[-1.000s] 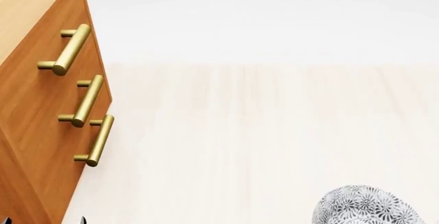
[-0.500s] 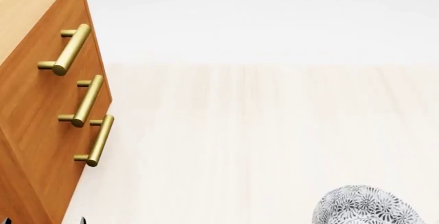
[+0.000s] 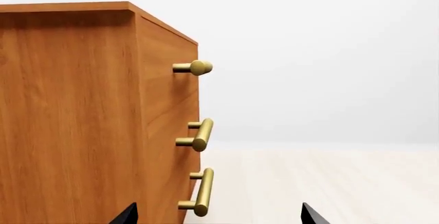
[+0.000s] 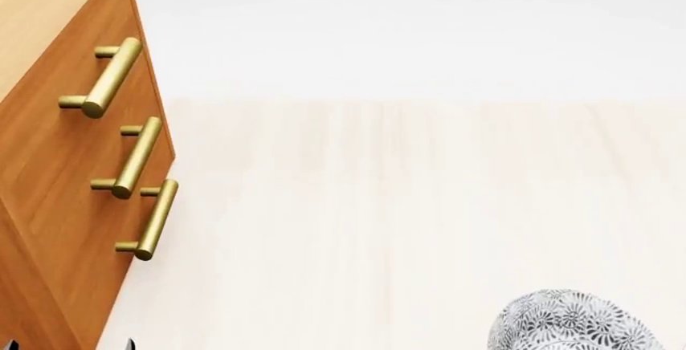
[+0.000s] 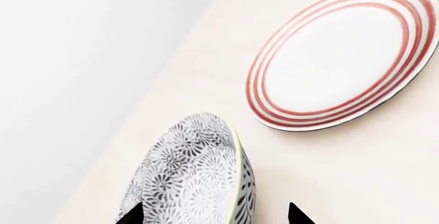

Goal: Put the bowl on top of the cabinet.

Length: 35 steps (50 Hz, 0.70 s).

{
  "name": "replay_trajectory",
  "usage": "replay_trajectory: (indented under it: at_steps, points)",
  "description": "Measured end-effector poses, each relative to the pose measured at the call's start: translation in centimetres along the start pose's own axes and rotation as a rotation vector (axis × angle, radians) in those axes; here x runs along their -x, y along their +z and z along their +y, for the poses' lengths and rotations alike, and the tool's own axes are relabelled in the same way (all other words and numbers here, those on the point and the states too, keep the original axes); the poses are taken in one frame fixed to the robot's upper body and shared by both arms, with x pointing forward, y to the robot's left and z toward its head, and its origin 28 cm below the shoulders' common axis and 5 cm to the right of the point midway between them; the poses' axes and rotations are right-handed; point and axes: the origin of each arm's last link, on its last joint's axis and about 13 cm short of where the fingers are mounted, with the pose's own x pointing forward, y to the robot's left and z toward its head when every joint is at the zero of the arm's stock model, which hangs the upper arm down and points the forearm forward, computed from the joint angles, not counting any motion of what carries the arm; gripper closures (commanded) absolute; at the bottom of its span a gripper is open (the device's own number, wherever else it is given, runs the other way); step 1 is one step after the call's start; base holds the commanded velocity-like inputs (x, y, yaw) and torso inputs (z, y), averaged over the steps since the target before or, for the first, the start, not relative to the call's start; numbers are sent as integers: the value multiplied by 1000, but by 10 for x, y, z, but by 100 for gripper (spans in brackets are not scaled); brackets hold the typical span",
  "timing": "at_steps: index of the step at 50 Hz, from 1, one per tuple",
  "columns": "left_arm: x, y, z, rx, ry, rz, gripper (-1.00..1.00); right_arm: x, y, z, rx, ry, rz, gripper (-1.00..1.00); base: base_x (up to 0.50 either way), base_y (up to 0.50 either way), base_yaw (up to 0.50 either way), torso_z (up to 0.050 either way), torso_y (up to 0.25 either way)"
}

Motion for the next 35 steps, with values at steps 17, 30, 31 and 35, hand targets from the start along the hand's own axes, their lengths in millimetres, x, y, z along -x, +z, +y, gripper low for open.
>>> replay_trajectory:
  at_steps: [17, 30, 31, 35]
  points:
    - [0, 0, 0, -1, -1, 1, -100, -15, -6, 5, 43, -39, 56, -100, 0, 0, 0, 0, 0]
    - [0, 0, 0, -2, -1, 1, -100, -25, -9, 8, 70, -51, 73, -100, 0, 0, 0, 0, 0]
    - [0, 0, 0, -2, -1, 1, -100, -25, -9, 8, 72, -51, 74, -100, 0, 0, 0, 0, 0]
    - [0, 0, 0, -2, -1, 0, -100, -28, -10, 9, 76, -58, 76, -100, 0, 0, 0, 0, 0]
